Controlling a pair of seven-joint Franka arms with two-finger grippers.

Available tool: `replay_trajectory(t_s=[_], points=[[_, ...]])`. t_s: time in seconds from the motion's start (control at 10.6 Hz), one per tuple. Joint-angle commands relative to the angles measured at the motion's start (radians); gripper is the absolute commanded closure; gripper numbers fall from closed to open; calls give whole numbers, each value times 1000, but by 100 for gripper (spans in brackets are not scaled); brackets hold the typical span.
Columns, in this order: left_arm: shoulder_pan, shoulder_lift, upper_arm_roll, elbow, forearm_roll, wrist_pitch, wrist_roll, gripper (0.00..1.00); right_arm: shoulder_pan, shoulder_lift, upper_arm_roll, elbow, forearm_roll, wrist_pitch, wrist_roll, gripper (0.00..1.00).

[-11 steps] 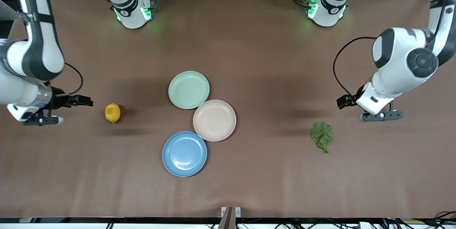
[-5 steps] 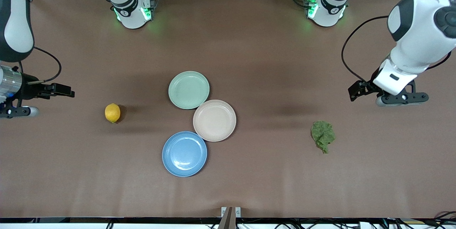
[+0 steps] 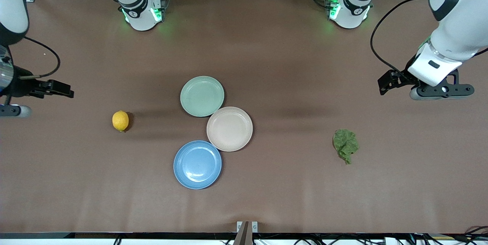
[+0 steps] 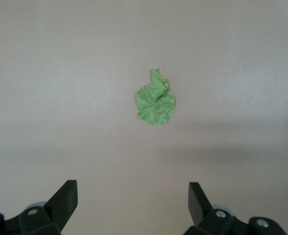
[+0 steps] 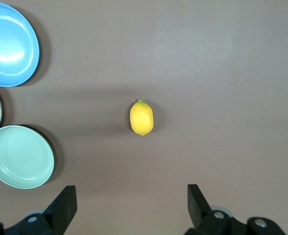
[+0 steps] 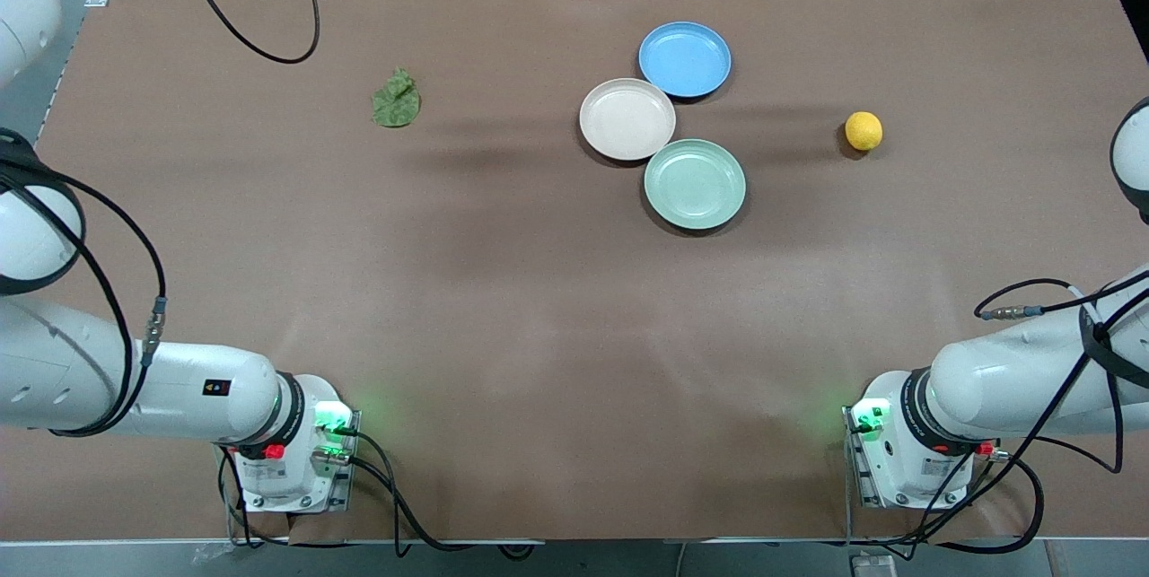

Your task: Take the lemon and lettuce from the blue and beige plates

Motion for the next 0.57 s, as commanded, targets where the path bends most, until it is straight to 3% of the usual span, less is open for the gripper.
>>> replay_trajectory(t_s=[0.0, 0.47], points=[[17, -12, -10, 51, -15, -82, 46, 0, -17, -61, 15, 1, -20, -26, 22, 0], [22, -16, -10, 163, -16, -248, 68, 0, -4, -112, 15, 5, -5, -49, 31, 0]])
